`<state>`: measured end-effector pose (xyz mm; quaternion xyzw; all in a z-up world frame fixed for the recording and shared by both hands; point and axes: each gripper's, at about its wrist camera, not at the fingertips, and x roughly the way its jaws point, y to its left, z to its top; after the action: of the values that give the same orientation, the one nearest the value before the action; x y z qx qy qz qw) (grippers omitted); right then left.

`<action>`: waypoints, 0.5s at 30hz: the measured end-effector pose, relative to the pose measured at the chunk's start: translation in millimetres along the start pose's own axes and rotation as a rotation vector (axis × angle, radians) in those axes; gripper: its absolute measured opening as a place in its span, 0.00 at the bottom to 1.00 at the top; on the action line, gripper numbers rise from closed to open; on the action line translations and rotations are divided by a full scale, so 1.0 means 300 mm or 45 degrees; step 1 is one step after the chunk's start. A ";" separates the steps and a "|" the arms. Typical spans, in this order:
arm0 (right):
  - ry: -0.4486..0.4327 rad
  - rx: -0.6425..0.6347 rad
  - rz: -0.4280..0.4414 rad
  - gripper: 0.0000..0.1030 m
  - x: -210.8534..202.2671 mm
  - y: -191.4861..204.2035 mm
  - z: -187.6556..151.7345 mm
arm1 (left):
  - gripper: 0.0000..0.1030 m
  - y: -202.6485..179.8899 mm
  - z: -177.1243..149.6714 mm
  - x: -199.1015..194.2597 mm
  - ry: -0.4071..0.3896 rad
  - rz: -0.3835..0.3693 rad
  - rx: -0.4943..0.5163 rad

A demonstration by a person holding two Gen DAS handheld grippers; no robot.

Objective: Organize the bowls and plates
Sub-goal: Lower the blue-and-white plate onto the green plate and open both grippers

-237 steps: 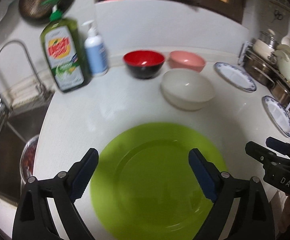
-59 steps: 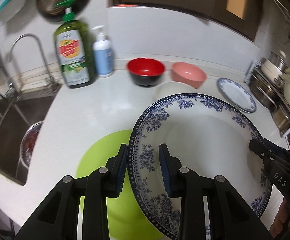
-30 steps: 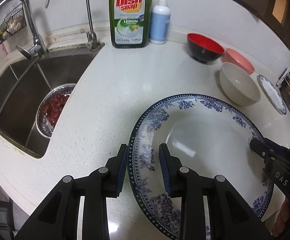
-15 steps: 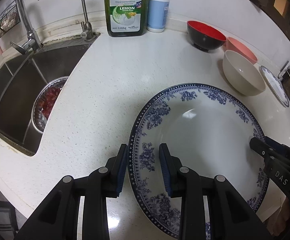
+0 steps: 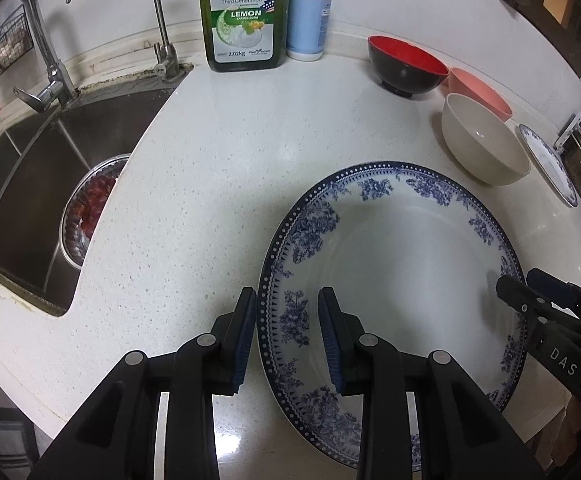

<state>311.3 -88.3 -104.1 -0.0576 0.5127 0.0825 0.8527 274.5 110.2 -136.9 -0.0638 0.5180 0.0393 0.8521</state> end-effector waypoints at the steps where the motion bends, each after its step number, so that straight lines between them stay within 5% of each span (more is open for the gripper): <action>1: -0.007 0.003 0.010 0.46 -0.001 -0.001 0.001 | 0.31 -0.001 0.002 -0.003 -0.003 0.000 0.001; 15: -0.087 0.034 0.013 0.60 -0.083 -0.030 -0.002 | 0.66 -0.062 0.064 -0.088 -0.113 -0.047 0.103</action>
<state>301.1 -99.4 -82.3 -0.0408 0.4846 0.0822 0.8699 281.6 94.8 -103.4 -0.0372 0.4798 0.0053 0.8766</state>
